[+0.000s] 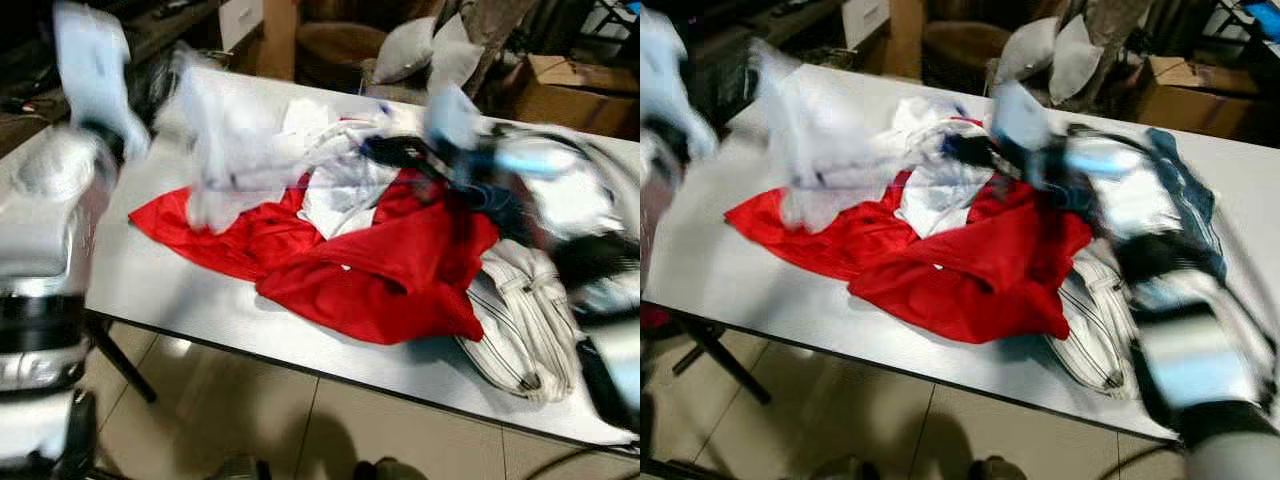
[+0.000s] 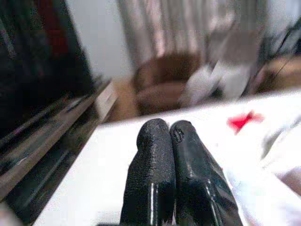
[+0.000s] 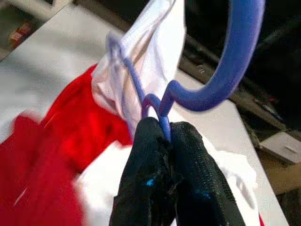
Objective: Hang hanger
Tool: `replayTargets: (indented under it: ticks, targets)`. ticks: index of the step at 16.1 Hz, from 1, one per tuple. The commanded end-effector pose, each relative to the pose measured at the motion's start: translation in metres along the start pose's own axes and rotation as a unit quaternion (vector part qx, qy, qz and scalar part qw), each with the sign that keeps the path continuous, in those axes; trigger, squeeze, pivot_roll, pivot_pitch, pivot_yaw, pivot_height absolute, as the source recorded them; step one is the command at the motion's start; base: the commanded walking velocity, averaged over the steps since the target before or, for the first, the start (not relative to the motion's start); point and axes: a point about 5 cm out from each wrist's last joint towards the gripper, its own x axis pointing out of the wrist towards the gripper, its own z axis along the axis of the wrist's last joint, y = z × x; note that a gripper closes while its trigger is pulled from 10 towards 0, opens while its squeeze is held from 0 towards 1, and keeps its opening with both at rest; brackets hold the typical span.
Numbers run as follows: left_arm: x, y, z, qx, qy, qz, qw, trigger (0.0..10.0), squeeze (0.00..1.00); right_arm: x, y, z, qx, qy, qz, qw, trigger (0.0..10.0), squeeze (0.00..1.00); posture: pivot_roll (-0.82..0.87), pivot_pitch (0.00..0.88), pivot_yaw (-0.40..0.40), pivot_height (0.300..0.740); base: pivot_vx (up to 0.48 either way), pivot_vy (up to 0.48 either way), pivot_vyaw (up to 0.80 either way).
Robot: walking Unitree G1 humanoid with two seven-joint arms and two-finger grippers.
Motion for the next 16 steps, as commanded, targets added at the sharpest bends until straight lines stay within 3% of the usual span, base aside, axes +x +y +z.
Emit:
replayTargets:
  ticks: [1,3,5,6,8,12,14,15,16]
  targets:
    - [-0.006,0.003,-0.017,0.057,0.050,0.002,0.997,10.0,0.00,-0.015,0.003,0.006,-0.027,0.023,0.032,0.999,10.0,0.00,-0.12,0.000,0.018,0.740,0.000,0.000,0.00]
    - [-0.021,0.004,-0.047,0.080,0.117,-0.010,0.990,10.0,0.00,-0.039,0.010,0.011,-0.044,0.054,0.061,0.996,10.0,0.00,-0.13,0.000,0.031,0.740,0.000,0.000,0.00]
    - [-0.041,-0.005,-0.073,0.093,0.166,-0.074,0.979,10.0,0.00,-0.060,0.012,0.029,-0.052,0.053,0.060,0.995,10.0,0.00,-0.14,0.000,0.047,0.740,0.000,0.000,0.00]
    - [-0.047,-0.010,-0.077,0.085,0.175,-0.103,0.976,10.0,1.00,-0.065,0.010,0.033,-0.051,0.051,0.047,0.996,10.0,0.00,-0.14,0.000,0.047,0.740,0.000,0.000,0.00]
    - [-0.068,-0.016,-0.086,0.064,0.212,-0.169,0.960,10.0,1.00,-0.079,0.001,0.041,-0.032,0.038,-0.006,0.999,10.0,0.00,-0.14,0.000,0.047,0.740,0.000,0.000,0.00]
    - [-0.107,-0.001,-0.087,0.054,0.259,-0.244,0.933,10.0,1.00,-0.088,-0.002,0.038,0.076,0.018,-0.129,0.989,10.0,0.00,-0.13,0.000,0.036,0.740,0.000,0.000,0.00]
    - [-0.117,0.004,-0.077,0.021,0.247,-0.256,0.934,10.0,1.00,-0.087,0.001,0.032,0.095,0.023,-0.186,0.978,10.0,0.00,-0.12,0.000,0.027,0.740,0.000,0.000,0.00]
    - [-0.116,0.008,-0.052,-0.048,0.167,-0.245,0.954,10.0,1.00,-0.087,0.000,0.033,0.092,0.013,-0.276,0.956,10.0,0.00,-0.13,0.000,0.025,0.740,0.000,0.000,0.00]
    - [-0.115,0.010,-0.042,-0.070,0.132,-0.240,0.959,10.0,1.00,-0.086,0.000,0.034,0.103,0.005,-0.307,0.946,10.0,0.00,-0.12,0.000,0.025,0.740,0.000,0.000,0.00]
